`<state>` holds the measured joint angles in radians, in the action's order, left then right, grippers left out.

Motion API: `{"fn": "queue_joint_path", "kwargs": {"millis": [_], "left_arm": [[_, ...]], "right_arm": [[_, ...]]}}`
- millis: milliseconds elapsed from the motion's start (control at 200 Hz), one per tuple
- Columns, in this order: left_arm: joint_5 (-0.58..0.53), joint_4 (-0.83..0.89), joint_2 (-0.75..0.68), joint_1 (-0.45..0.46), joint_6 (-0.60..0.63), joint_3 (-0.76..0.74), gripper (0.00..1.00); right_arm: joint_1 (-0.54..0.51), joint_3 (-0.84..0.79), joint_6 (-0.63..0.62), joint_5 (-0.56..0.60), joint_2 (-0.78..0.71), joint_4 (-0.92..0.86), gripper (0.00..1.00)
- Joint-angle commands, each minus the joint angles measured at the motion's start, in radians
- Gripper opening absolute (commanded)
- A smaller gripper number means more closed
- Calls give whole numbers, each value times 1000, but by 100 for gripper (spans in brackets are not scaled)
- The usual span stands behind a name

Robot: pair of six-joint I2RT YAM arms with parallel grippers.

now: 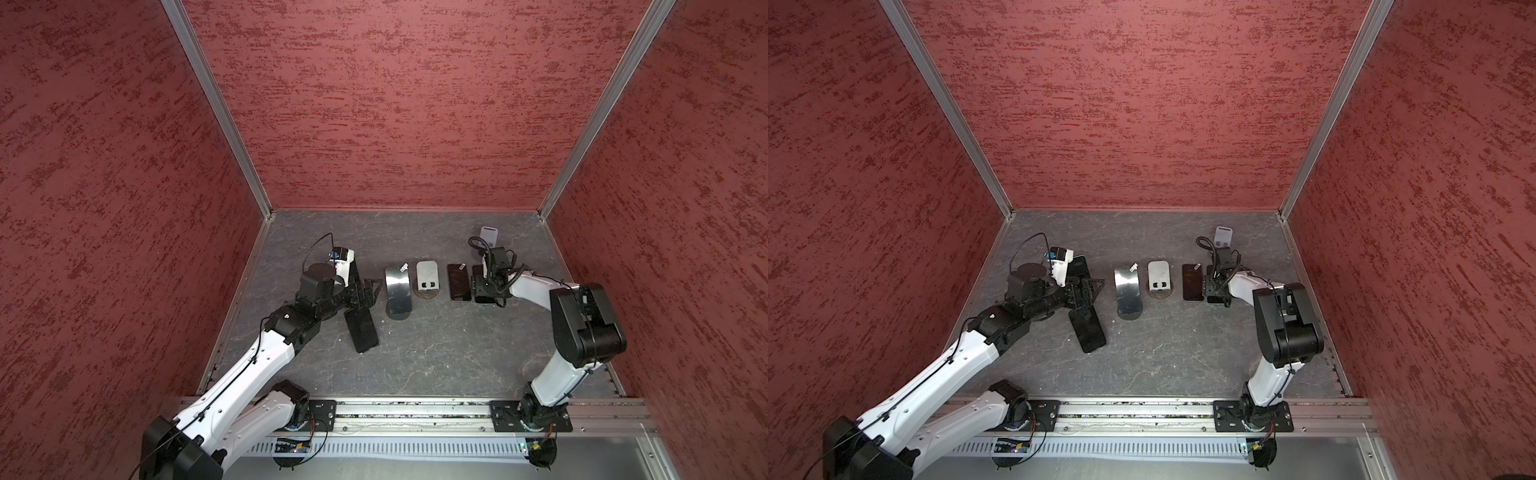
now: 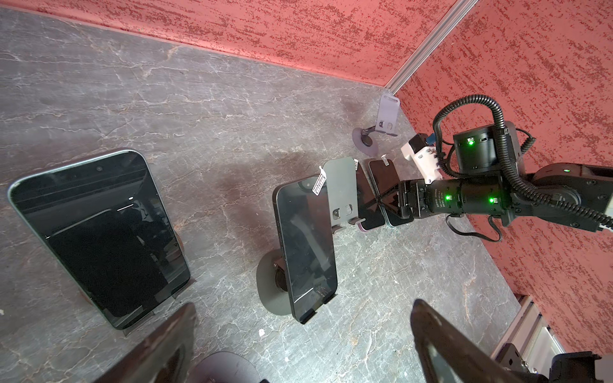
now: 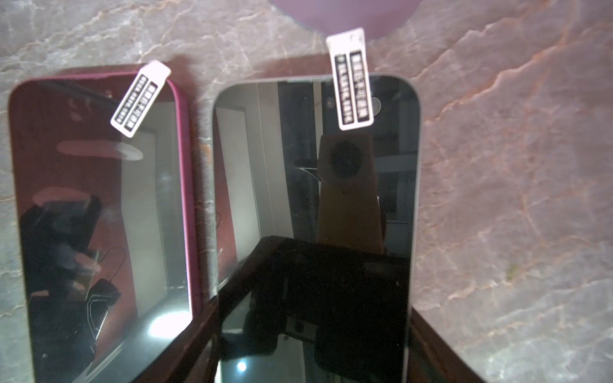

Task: Remove the phone from the phone stand
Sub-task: 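Open the right gripper and raise it off the black phone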

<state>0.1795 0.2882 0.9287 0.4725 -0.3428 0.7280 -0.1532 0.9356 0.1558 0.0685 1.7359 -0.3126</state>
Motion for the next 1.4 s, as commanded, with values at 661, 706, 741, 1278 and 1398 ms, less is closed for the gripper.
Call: {"fn": "queue_joint_path", "kwargs": {"millis": [661, 706, 741, 1278, 1398], "left_arm": [[-6, -1, -8, 8, 18, 20, 100], [-7, 0, -7, 8, 16, 21, 100], [-8, 0, -7, 7, 17, 19, 99], [-24, 11, -23, 9, 14, 14, 100], [-48, 11, -28, 20, 23, 13, 99]], "right_arm": [[8, 37, -14, -33, 70, -39, 78], [9, 36, -12, -38, 69, -39, 79], [9, 36, -10, -41, 69, -40, 80], [9, 27, 26, -33, 26, -39, 83], [9, 27, 36, -8, -11, -47, 83]]}}
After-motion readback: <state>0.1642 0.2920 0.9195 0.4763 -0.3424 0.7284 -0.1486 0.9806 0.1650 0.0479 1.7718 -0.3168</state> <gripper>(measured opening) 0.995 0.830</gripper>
